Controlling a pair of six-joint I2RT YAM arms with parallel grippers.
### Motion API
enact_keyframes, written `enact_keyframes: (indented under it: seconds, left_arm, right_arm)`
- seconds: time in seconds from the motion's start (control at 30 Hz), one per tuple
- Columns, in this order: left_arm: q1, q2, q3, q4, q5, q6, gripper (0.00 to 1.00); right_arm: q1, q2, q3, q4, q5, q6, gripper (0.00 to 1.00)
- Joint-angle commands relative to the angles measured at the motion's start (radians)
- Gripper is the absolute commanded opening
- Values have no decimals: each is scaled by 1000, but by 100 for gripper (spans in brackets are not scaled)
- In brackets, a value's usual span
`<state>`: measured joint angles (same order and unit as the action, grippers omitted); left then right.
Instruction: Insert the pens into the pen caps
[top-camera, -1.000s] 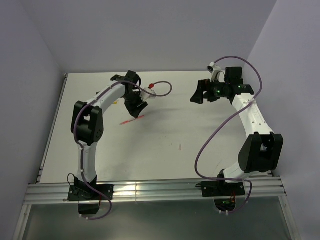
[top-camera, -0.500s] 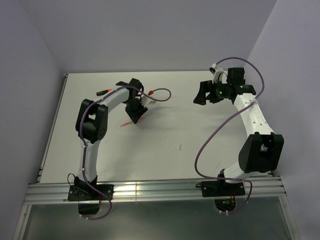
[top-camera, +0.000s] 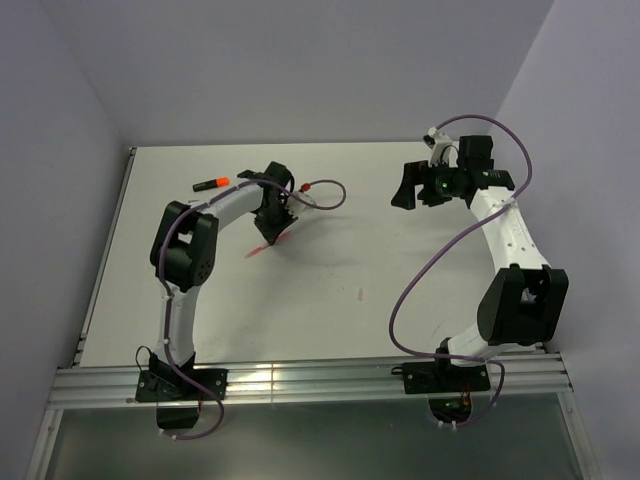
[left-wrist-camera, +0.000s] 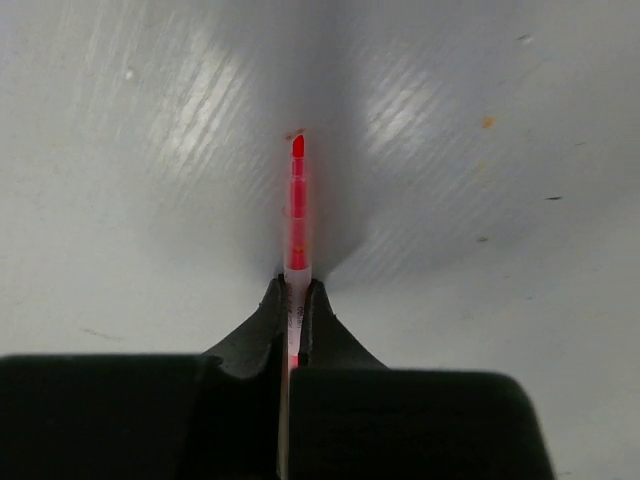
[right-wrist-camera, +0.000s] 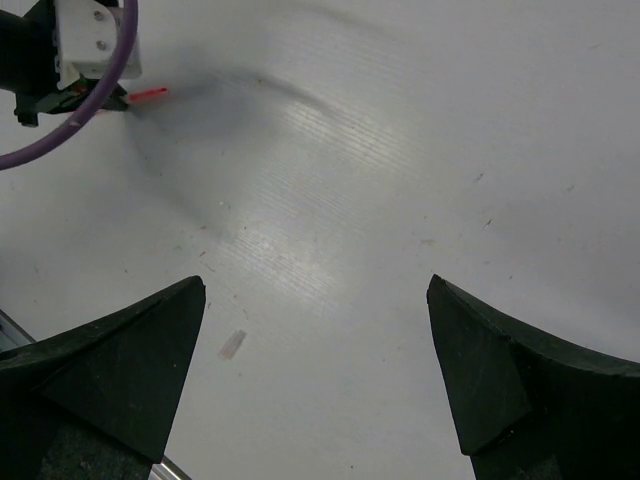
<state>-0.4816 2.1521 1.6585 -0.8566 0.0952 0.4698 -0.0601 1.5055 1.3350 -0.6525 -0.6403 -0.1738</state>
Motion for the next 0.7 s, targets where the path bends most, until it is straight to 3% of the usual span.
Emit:
enact_keyframes:
  seconds: [0.0,0.07,0.2,0.3,0.33,0.43,0.67]
  left_arm:
    - [-15,-102,-3,77,266,-98,0]
    - [34,-177,20,199,431,-183,0]
    - [61,-309,113,416,562,-406,0]
    - [60,-357,97,650,601,-719,0]
    - [60,-368,83,706,601,-856,0]
    - [51,-388,24,885,562,-1075,0]
    - [3,-331,53,959,561,-1195,0]
  right_arm:
    - [-17,-53,1,16,-8,0,100]
    - [-21,-57,15,36,-53,14,100]
    - [-21,-45,65,123,-224,109,99]
    - [-14,-53,50,268,-391,282,95]
    - [-6,-57,43,301,-404,315,94]
    - [45,-79,12,419,-423,402,94]
    - [172,-36,32,448,-435,450,94]
